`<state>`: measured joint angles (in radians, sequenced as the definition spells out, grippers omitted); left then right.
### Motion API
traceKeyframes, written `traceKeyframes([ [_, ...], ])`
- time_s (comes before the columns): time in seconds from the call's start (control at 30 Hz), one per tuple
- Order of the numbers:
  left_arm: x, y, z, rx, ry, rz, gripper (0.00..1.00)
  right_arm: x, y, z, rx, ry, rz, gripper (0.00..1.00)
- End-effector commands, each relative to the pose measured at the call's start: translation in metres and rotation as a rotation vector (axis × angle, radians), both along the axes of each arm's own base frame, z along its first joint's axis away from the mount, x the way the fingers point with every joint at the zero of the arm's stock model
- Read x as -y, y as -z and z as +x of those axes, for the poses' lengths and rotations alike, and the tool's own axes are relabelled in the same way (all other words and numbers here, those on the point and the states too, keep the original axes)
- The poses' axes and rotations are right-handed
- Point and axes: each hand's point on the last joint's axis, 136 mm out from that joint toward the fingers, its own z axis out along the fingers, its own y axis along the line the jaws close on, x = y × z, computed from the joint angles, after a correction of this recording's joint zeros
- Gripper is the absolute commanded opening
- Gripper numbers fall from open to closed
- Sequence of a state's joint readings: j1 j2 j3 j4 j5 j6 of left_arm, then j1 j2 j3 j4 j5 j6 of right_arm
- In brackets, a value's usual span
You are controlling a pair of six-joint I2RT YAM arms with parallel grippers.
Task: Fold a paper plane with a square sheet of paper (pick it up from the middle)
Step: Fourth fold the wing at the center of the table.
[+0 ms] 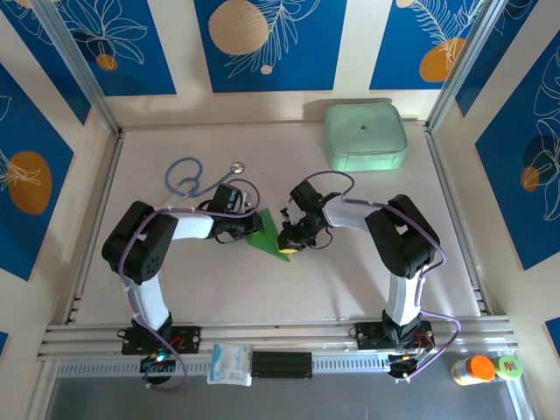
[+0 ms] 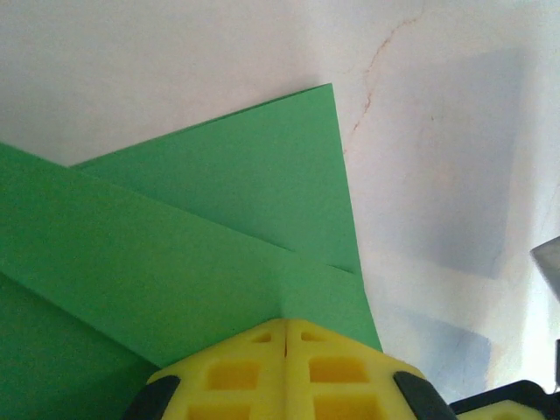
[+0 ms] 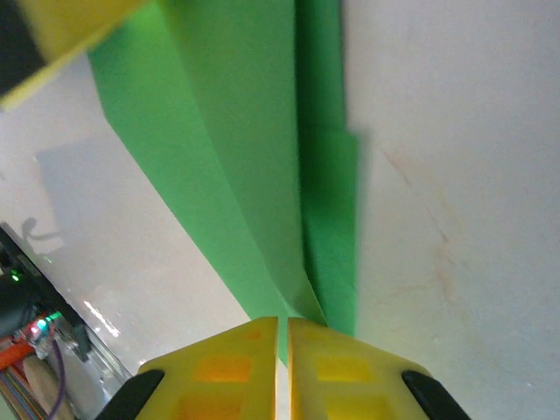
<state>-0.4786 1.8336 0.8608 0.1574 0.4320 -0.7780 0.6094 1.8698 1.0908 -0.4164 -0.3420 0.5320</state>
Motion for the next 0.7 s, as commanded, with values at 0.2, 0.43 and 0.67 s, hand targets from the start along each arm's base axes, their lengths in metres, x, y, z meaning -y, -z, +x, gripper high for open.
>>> traceKeyframes([
  [0.2, -0.015, 0.027, -0.013, -0.096, -0.028, 0.104, 0.0, -0.026, -0.002, 0.017, 0.004, 0.025, -0.017, 0.08],
  [0.43, -0.019, 0.034, -0.018, -0.128, -0.038, 0.129, 0.0, -0.03, 0.013, 0.023, -0.014, 0.039, -0.058, 0.05],
  [0.67, -0.03, 0.048, -0.026, -0.172, -0.046, 0.193, 0.0, -0.009, 0.037, 0.003, -0.086, 0.046, -0.107, 0.04],
])
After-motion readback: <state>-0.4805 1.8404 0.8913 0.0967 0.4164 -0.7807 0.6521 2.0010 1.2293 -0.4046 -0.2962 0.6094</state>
